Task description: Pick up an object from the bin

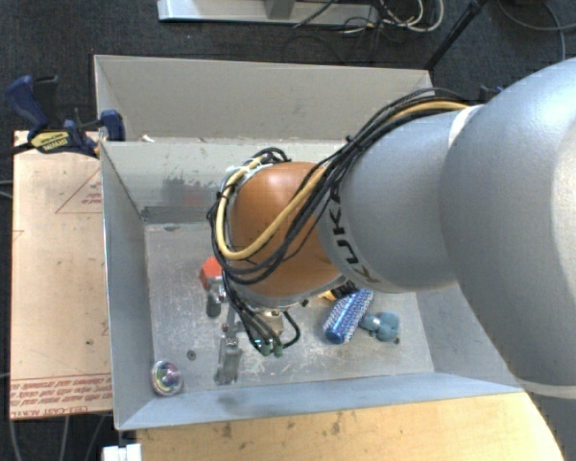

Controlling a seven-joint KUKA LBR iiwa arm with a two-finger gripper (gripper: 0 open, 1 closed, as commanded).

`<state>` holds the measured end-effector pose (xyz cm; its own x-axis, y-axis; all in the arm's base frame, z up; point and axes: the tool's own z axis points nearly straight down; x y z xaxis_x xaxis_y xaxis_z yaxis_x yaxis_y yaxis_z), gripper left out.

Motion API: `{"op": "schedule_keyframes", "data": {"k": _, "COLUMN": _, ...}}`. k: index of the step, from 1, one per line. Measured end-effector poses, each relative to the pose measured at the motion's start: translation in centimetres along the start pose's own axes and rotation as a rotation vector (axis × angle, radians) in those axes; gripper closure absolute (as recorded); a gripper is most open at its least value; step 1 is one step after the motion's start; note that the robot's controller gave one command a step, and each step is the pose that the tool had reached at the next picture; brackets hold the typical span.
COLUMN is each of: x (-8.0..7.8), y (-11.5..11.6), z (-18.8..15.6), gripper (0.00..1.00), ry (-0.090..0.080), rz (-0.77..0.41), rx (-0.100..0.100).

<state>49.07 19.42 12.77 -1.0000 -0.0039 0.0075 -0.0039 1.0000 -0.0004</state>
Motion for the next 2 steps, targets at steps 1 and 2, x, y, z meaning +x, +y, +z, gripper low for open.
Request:
{"op": "schedule_keyframes", "data": {"k": 1, "x": -6.6, "y": -9.0, "z": 3.5, "gripper": 0.0, "ry": -0.01, "rz": -0.187, "rx": 0.003}}
{"op": "schedule_keyframes", "data": {"k": 2, "x": -9.1, "y": -2.8, "z": 4.7, "gripper": 0.0, "ry": -0.012, "rz": -0.181, "rx": -0.004}}
